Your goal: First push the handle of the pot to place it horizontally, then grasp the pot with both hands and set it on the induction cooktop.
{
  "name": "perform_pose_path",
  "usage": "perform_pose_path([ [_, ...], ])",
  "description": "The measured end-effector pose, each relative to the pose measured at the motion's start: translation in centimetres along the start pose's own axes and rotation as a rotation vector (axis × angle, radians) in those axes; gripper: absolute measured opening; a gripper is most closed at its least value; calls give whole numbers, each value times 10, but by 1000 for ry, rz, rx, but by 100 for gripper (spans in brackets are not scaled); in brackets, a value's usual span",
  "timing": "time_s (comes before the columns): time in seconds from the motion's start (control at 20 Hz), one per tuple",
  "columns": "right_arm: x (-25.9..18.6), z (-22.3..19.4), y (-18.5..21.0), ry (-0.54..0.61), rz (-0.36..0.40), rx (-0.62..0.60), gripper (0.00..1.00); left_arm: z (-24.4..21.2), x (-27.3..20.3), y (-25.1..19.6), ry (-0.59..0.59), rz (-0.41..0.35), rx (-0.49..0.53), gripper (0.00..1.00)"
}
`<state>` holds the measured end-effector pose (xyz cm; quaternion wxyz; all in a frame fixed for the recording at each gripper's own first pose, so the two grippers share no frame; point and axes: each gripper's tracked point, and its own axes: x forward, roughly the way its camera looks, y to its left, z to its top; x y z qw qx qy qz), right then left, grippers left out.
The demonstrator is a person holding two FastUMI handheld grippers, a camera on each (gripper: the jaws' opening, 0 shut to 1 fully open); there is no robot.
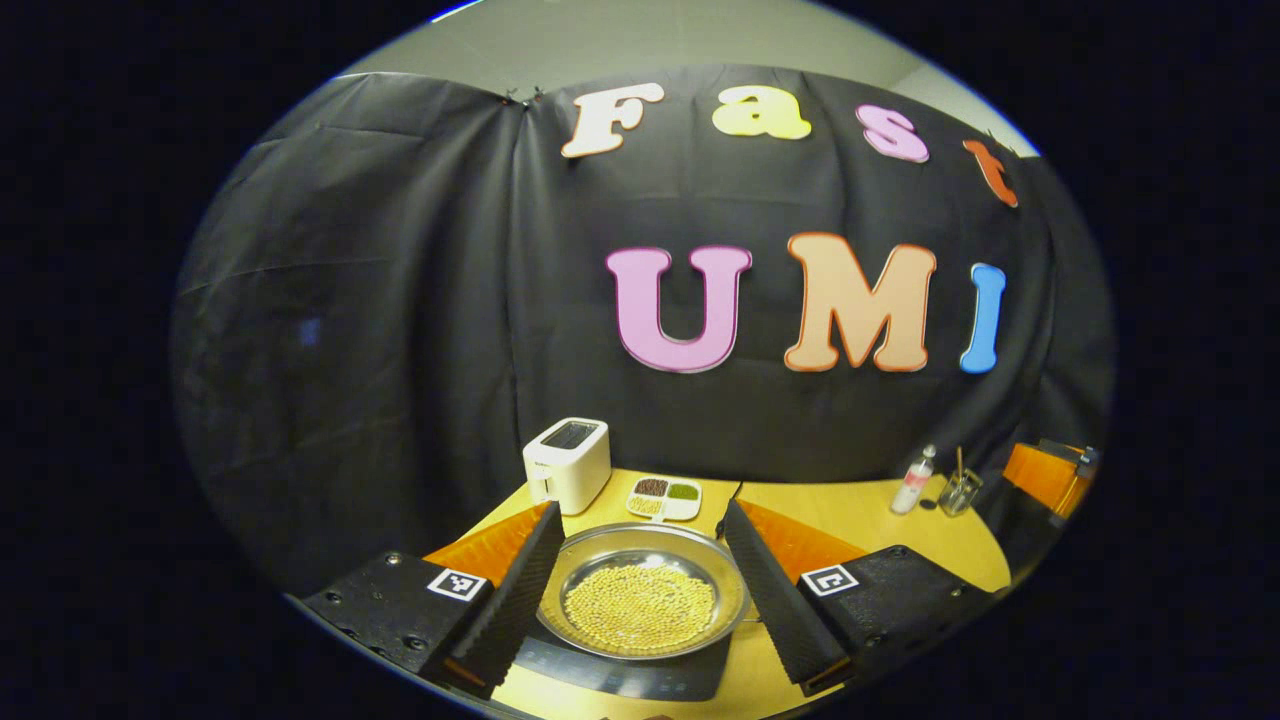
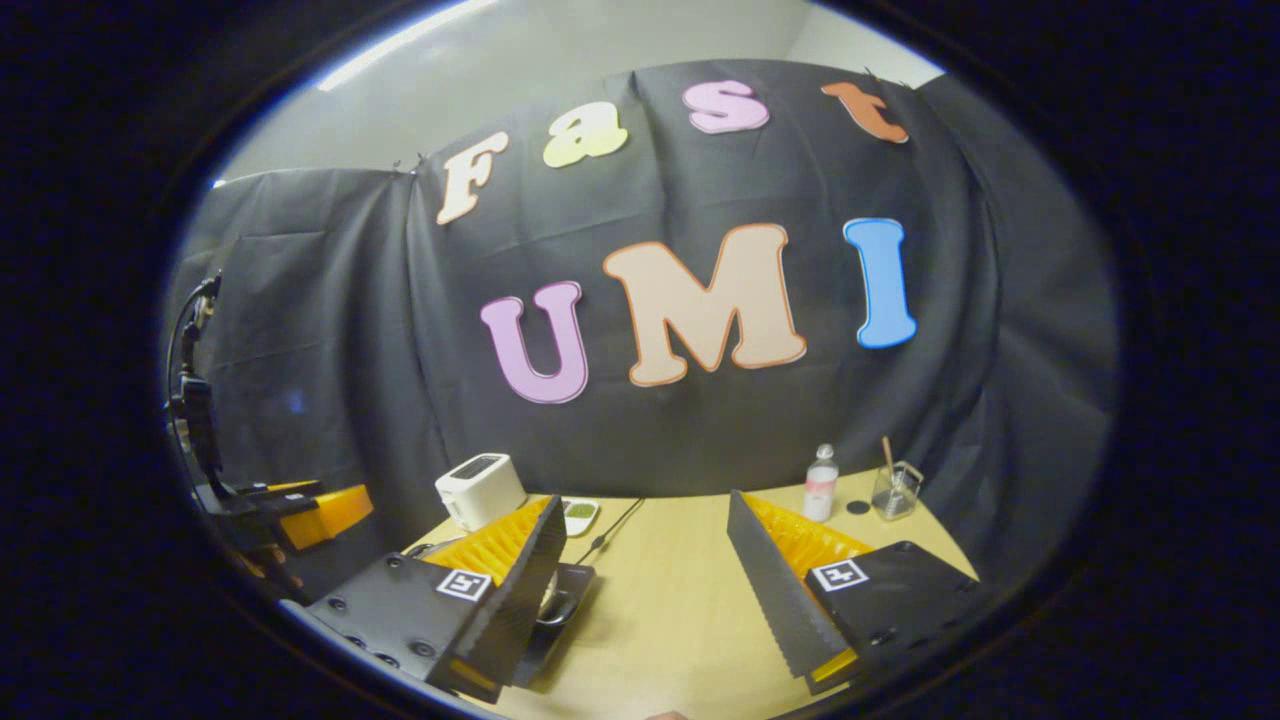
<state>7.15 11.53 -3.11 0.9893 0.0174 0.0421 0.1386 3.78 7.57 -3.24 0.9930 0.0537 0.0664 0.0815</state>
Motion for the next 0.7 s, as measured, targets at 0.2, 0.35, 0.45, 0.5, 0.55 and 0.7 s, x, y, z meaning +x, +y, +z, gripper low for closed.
perform_pose_path([
  [0.2, -37, 15, -7, -99, 38, 3, 100, -7, -30, -20, -20, 29, 7, 98],
  [0.35, -56, 17, -20, -113, 43, -2, 92, -7, -47, -38, -31, 19, 8, 97],
  [0.45, -62, 20, -25, -123, 44, -3, 92, -8, -54, -45, -28, 21, 22, 97],
  [0.5, -64, 20, -28, -123, 48, -3, 92, -7, -57, -47, -28, 24, 32, 97],
  [0.55, -66, 19, -29, -121, 53, -1, 92, -8, -59, -52, -28, 25, 42, 97],
  [0.7, -70, 21, -39, -120, 50, 2, 92, -4, -60, -63, -33, 22, 63, 97],
])
